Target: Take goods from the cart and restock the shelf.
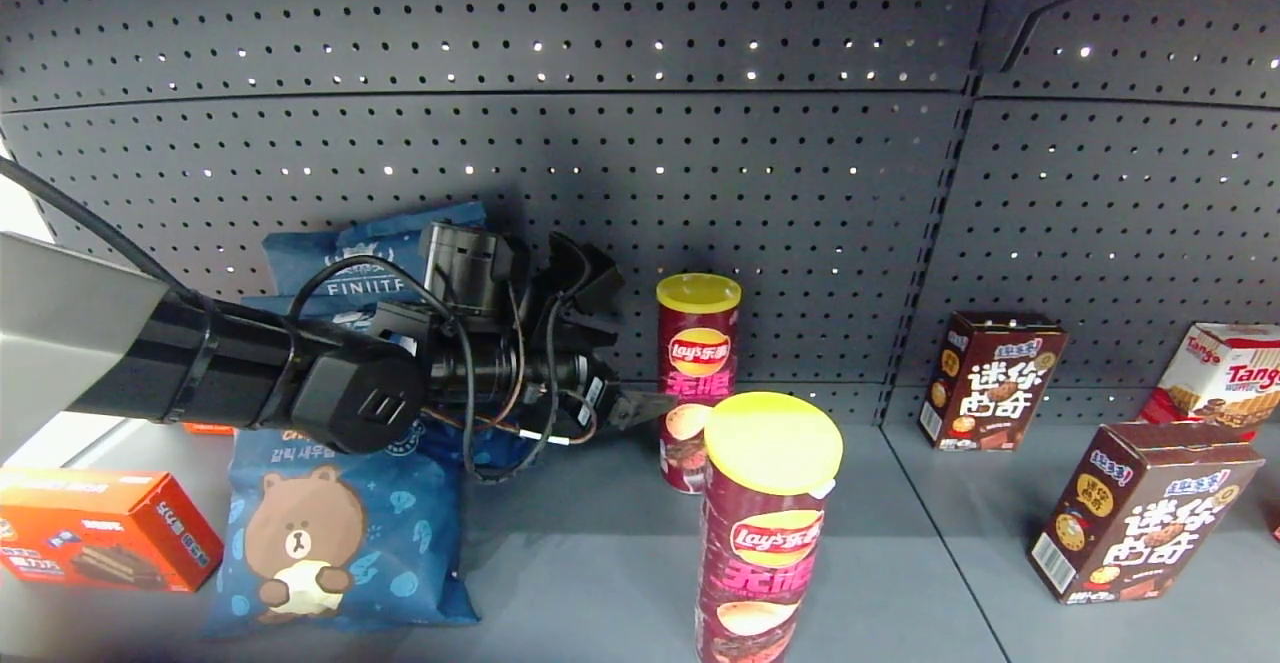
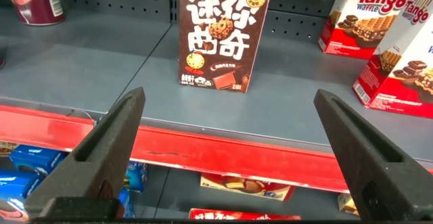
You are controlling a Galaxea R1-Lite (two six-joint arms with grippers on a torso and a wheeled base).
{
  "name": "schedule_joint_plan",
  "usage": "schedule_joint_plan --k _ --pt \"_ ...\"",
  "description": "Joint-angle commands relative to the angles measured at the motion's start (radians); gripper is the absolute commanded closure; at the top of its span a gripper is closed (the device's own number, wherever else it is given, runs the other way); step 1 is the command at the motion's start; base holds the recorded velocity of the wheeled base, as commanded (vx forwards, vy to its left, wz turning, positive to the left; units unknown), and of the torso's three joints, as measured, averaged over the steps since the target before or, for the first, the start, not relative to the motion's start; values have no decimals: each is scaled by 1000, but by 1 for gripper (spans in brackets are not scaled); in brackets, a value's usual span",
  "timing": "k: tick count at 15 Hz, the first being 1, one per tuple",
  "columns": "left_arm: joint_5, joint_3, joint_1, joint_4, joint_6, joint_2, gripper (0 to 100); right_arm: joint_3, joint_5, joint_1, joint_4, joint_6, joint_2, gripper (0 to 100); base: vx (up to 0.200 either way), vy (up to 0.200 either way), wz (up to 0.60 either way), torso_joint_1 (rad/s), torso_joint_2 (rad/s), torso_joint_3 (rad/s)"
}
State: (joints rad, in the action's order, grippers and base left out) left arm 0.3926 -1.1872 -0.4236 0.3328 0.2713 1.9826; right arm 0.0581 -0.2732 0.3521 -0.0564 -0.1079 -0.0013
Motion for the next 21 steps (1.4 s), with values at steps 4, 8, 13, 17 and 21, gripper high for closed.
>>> schedule_joint_plan --k 4,8,13,17,21 --pt "-1 15 -1 0 0 -21 0 0 -1 1 0 -1 1 0 0 0 0 0 0 0" --pt "-21 98 -20 -6 3 -133 0 0 0 1 0 -1 1 0 0 0 0 0 0 0" --pt "-201 187 -89 -15 2 -229 0 0 0 1 0 0 1 0 0 0 0 0 0 0" --pt "-394 124 -144 -110 6 -220 0 0 0 1 0 0 1 0 0 0 0 0 0 0" --pt "-462 43 -147 -113 6 -140 0 0 -1 1 0 0 1 0 0 0 0 0 0 0"
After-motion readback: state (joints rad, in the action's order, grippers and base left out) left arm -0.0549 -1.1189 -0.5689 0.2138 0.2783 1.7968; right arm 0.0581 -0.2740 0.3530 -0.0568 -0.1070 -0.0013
